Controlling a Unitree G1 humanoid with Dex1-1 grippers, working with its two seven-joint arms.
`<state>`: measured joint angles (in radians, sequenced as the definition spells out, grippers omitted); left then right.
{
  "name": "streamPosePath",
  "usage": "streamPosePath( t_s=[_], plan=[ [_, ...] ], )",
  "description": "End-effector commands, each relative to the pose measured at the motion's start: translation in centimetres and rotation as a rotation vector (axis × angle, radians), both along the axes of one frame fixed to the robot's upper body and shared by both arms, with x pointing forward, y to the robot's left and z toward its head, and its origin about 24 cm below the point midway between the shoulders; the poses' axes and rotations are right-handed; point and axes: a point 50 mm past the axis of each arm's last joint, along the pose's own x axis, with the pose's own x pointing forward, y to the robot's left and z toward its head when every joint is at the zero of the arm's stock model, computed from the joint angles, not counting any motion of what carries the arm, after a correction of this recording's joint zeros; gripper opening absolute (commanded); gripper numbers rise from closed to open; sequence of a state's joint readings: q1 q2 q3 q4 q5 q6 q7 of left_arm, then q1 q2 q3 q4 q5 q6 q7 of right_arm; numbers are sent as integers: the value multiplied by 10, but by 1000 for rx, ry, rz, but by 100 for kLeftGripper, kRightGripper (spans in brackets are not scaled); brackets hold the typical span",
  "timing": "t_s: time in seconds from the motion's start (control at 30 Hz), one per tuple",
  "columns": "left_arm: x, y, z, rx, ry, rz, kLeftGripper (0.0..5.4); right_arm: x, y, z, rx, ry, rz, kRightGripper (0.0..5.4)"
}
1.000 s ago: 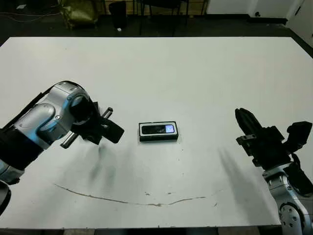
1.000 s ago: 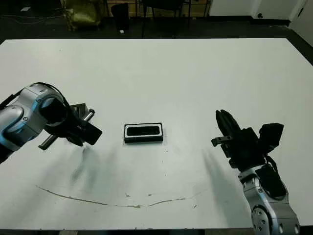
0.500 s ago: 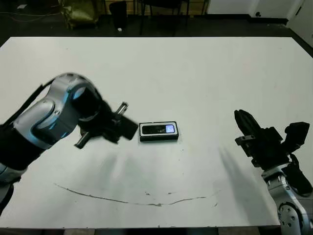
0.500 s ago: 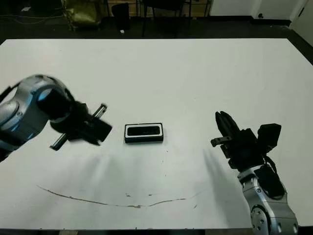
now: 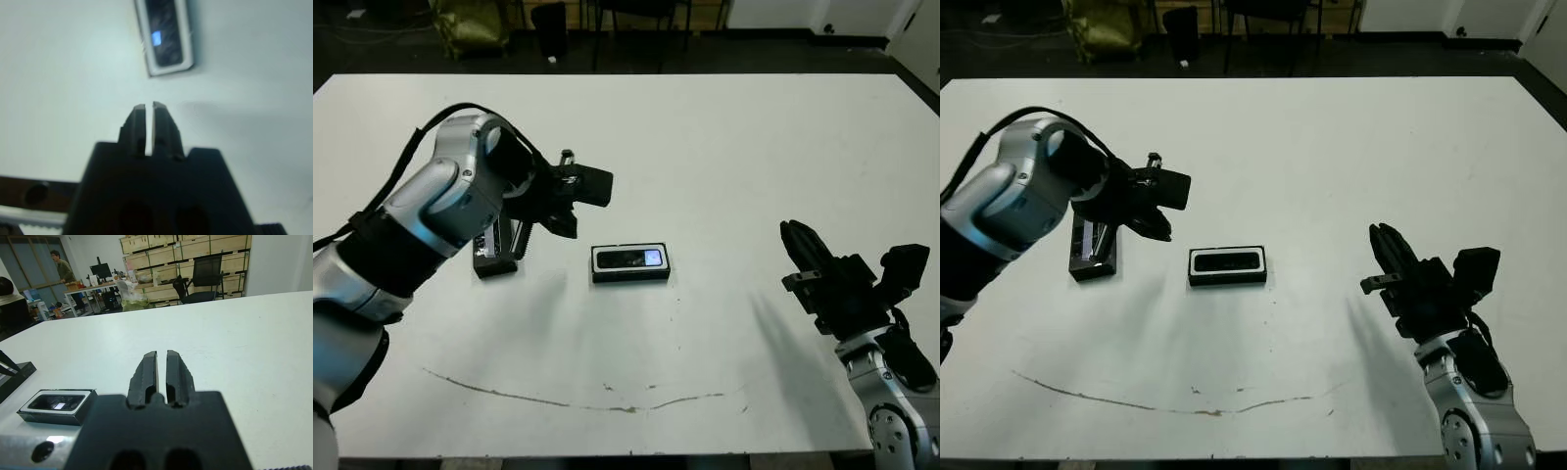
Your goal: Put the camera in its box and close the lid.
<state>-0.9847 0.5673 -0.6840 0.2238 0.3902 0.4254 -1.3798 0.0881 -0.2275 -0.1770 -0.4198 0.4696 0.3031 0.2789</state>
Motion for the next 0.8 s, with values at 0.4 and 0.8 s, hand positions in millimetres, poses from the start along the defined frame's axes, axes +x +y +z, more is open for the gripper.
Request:
streamPosePath(
  t_s=[0.4,0.8],
  plan=[
    [7,2,-39,158,58,-63,0,0,-1,-8,-9,31,0,0],
    [5,11,-50,142,116,29,0,-3,-1,-4,-22,42,-15,0]
  ],
)
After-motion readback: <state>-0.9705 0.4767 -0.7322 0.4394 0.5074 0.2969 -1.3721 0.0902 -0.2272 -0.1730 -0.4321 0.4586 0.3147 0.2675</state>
